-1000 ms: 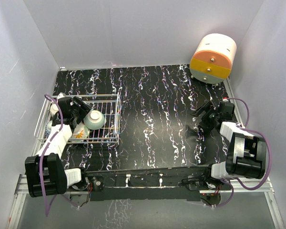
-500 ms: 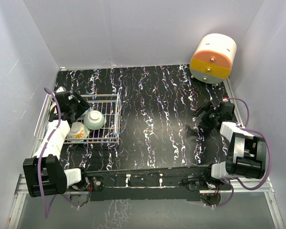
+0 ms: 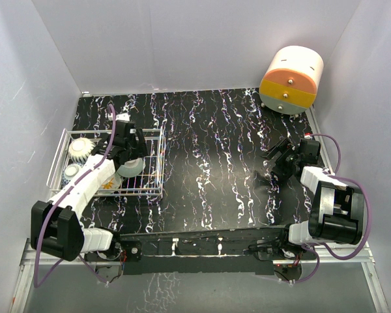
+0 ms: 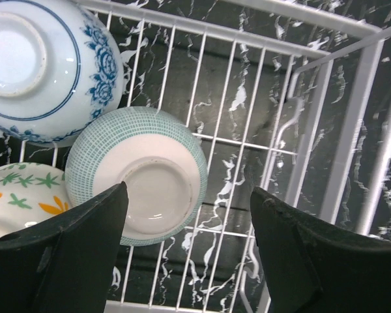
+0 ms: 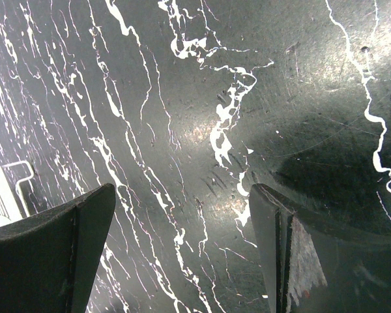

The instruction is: Load the bowls into the dish rack

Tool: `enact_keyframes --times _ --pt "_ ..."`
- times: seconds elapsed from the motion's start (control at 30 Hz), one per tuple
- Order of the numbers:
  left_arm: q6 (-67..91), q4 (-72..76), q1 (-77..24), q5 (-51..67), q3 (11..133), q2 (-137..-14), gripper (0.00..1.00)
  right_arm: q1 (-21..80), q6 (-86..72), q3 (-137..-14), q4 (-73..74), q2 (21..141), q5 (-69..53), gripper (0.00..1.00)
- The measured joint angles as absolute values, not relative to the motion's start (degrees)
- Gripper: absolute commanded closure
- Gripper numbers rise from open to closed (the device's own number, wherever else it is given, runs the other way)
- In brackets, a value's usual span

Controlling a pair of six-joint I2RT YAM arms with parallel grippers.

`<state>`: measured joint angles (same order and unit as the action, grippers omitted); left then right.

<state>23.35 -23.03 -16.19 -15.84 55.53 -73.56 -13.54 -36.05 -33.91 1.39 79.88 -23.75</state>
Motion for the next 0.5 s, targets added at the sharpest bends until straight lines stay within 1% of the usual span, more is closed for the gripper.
enact_keyframes --times 0.33,0.5 --pt "22.94 -24.56 -22.46 -29.39 57.60 -76.44 0.23 -13.54 -36.05 -33.91 1.39 79.88 -23.77 0.14" --pt "22.94 -24.97 -23.46 -32.97 57.71 -78.46 0.22 -13.54 -36.05 -33.91 1.39 79.88 -23.75 0.14"
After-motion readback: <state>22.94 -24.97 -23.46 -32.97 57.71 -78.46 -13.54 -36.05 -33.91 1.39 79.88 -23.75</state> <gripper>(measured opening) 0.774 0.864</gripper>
